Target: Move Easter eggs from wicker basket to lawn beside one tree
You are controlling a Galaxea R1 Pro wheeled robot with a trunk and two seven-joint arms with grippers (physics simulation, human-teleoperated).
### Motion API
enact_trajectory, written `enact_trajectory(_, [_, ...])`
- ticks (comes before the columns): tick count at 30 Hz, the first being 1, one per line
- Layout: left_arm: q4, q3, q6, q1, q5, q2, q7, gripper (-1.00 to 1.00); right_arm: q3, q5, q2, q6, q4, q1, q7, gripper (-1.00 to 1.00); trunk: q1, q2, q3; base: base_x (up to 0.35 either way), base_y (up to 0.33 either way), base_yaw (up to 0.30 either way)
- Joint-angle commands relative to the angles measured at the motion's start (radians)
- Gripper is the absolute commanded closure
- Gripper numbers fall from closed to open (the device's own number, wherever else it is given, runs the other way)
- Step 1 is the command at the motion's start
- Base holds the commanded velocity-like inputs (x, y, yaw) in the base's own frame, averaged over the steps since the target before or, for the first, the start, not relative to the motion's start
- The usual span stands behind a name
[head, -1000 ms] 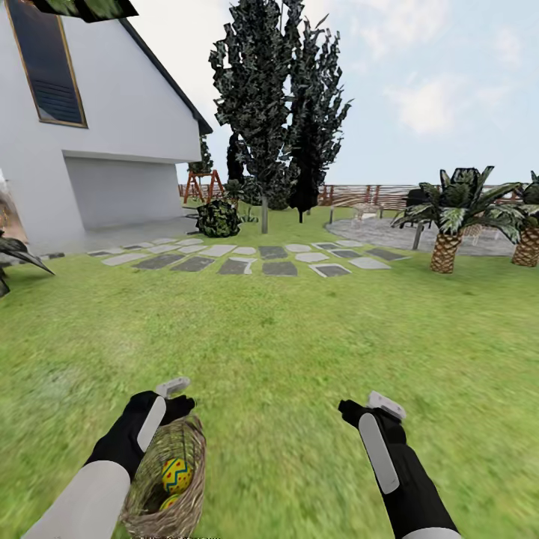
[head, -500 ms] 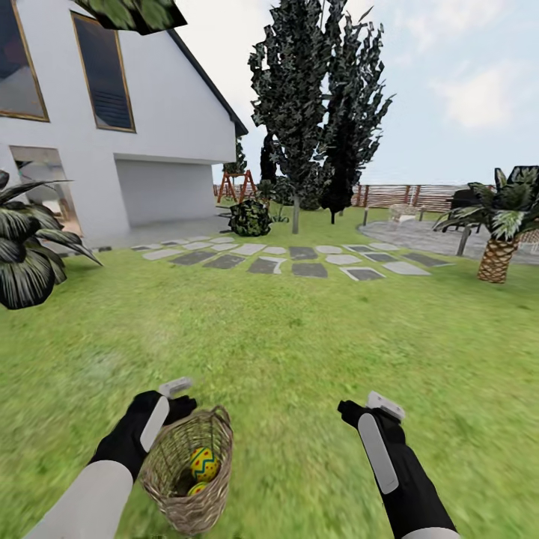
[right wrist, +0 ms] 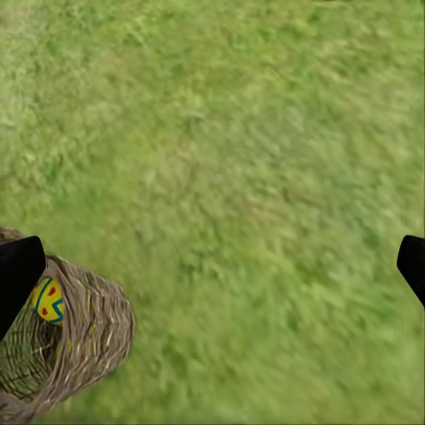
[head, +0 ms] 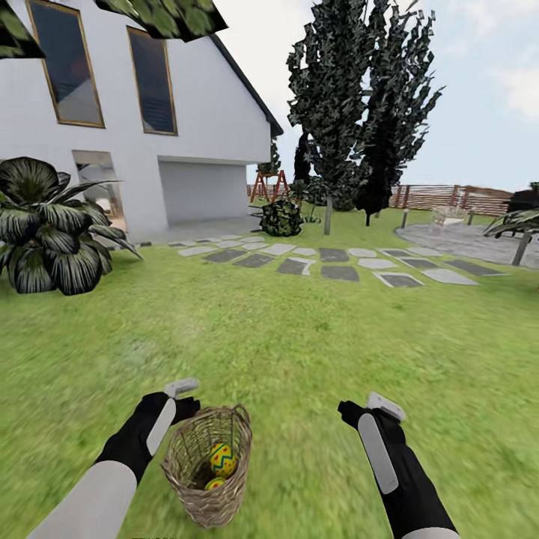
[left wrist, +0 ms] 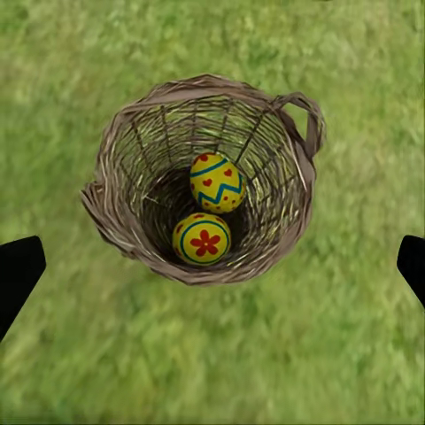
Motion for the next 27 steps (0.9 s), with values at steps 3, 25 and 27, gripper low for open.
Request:
enact_trajectory(3, [0.000, 0.002, 0.002, -0.001, 0.010, -0.001, 0.008, -1.00, -0.001, -0.010, 0.000, 0.002, -0.002, 0.000, -0.008, -1.00, 0.000, -0.001, -0.001, 0.137, -0.275, 0.288])
enact_trajectory(25, [0.008, 0.002, -0.001, -0.001, 0.010, -0.002, 0.008, -1.00, -0.001, -0.010, 0.002, 0.002, -0.002, 0.000, -0.007, -1.00, 0.000, -0.001, -0.001, 0.224, -0.205, 0.288])
enact_trajectory(27, [0.010, 0.002, -0.001, -0.001, 0.010, -0.002, 0.008, -1.00, -0.001, -0.010, 0.002, 0.002, -0.002, 0.000, -0.005, -1.00, 0.000, -0.001, -0.001, 0.150, -0.304, 0.288])
